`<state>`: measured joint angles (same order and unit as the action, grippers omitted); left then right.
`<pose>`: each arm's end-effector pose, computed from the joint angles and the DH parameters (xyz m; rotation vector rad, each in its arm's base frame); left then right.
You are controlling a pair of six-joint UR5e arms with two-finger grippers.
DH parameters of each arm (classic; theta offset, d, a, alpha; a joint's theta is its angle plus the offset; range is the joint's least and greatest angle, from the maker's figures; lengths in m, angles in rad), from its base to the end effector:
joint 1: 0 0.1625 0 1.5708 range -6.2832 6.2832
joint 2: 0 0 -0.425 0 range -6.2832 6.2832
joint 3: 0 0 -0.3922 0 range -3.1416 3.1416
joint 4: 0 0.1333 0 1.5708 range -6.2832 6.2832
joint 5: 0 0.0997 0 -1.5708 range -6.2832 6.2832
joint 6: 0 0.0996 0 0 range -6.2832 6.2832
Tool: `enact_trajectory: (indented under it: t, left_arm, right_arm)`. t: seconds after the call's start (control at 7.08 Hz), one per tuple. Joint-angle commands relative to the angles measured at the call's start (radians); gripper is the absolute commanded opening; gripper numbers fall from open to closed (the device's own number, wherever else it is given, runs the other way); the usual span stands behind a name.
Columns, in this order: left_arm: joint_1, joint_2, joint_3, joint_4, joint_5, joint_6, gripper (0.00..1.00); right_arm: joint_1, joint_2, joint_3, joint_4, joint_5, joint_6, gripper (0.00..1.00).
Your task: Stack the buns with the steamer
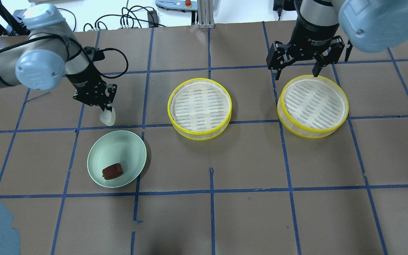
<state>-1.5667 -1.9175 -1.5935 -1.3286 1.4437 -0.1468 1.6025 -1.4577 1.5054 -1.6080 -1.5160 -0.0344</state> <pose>-0.1435 -0.5971 0.3100 0.2396 -3.0076 -0.2054 0.1558 -0.5337 0.4656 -0.1016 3.0851 0.0161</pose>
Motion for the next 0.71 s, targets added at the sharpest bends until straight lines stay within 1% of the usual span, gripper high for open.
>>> enact_trajectory:
  t: [0.0,0.14,0.28,0.42,0.57]
  left_arm:
    - [-0.177,-0.043,0.012,0.070,-0.040,-0.219,0.21]
    - [-0.226,-0.076,0.012,0.157,-0.057,-0.322,0.46]
    - [-0.240,-0.086,0.013,0.189,-0.055,-0.332,0.55]
    - [-0.240,-0.086,0.013,0.192,-0.055,-0.329,0.56]
    - [-0.240,-0.083,0.015,0.192,-0.054,-0.327,0.71]
  right_arm:
    - [-0.082,-0.006,0.001,-0.013,-0.050,-0.054,1.00]
    - [-0.141,-0.007,0.002,-0.029,-0.050,-0.105,1.00]
    - [-0.212,-0.006,0.007,-0.038,-0.052,-0.204,1.00]
    - [-0.301,0.002,0.027,-0.038,-0.049,-0.305,1.00]
    - [-0.350,0.020,0.060,-0.091,-0.049,-0.340,1.00]
